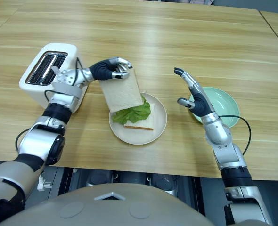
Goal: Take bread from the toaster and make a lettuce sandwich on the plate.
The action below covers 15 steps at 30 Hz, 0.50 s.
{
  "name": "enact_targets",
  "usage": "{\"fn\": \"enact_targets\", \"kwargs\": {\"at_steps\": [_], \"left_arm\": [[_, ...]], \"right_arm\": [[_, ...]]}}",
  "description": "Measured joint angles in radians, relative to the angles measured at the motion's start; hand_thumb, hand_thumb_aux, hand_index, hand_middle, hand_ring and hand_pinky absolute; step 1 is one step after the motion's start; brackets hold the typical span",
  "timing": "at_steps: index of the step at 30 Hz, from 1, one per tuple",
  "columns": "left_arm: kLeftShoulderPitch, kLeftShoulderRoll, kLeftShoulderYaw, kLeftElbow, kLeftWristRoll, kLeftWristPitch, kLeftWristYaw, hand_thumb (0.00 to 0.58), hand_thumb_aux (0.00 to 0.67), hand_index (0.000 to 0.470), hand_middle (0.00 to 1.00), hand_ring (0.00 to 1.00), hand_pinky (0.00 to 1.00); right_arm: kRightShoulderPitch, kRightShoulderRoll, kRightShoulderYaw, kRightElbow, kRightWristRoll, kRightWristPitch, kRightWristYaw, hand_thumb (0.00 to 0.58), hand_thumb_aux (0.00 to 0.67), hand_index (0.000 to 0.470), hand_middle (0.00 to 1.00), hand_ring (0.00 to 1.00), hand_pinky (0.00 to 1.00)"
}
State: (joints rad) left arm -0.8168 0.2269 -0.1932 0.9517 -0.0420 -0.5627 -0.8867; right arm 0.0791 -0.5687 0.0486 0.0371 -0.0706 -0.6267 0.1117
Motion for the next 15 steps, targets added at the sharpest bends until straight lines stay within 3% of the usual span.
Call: {"fn": "enact_targets", "kwargs": {"at_steps": [6, 15], "left_arm": [[-0.077, -0.081, -0.04, 0.199, 0.115, -0.016, 0.041, 0.58, 0.67, 0.46, 1.0, 1.0, 1.0], [-0.087, -0.148, -0.116, 0.308, 0.273, -0.015, 0.159, 0.58, 0.67, 0.46, 1.0, 1.0, 1.0]], "right_arm": [[0.087, -0.024, 0.037, -0.102, 0.127, -0.034, 0.188, 0.0, 0.0, 0.0, 0.0, 0.0, 0.0], [0.127, -0.013, 0.111, -0.168, 0.159, -0.035, 0.343, 0.0, 0.0, 0.0, 0.0, 0.0, 0.0]]}}
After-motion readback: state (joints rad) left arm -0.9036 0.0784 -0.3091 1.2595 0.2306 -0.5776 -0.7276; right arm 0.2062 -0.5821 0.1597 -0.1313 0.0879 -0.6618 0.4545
